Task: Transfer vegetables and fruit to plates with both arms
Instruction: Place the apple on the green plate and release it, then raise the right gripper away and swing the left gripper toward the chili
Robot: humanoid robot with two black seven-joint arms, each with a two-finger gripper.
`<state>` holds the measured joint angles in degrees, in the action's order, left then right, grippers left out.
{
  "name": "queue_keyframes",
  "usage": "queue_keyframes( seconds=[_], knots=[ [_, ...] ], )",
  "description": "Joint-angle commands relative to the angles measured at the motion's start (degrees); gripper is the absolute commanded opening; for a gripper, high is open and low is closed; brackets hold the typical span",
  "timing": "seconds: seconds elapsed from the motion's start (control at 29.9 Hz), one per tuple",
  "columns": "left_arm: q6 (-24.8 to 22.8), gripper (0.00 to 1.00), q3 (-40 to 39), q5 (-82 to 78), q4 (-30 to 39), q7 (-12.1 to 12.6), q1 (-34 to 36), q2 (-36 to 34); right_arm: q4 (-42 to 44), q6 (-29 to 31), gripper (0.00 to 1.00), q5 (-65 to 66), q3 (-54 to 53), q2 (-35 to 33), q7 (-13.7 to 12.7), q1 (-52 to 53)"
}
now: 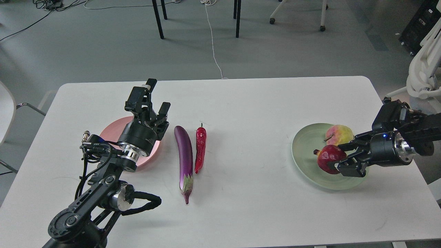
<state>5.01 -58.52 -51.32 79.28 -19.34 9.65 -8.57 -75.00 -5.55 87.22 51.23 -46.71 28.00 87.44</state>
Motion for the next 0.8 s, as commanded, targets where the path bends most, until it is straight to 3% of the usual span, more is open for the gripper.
queue_keyframes(
  seconds=[0.0,0.2,0.33,0.67,0.77],
  knots=[
    [0.09,0.98,0.07,-0.01,0.00,-0.08,0.02,0.22,-0.14,-0.08,0.94,-0.12,-0.43,-0.66,0.00,0.01],
    [0.09,0.98,0.07,-0.01,0.00,-0.08,0.02,-0.31,-1.20,-0.16,0.97,-1.00,-2.88,-3.21,0.00,0.71],
    [0.01,0.98,0.07,-0.01,0.00,-0.17,0.19,-0.93,-1.55,-0.34,0.97,-7.39,-11.91,-5.32,0.00,-0.25],
    [-0.17,0.98,0.78,-1.15,0.79,-0.08,0.98,-6.10,-1.46,-0.34,0.97,-58.34,-36.52,-2.16,0.00,-16.67],
    [-0.17,0.98,5.50,-7.01,0.79,-0.17,3.43,-8.91,-0.50,-0.25,0.99,-70.13,-45.75,-0.67,0.00,-23.35]
  ],
)
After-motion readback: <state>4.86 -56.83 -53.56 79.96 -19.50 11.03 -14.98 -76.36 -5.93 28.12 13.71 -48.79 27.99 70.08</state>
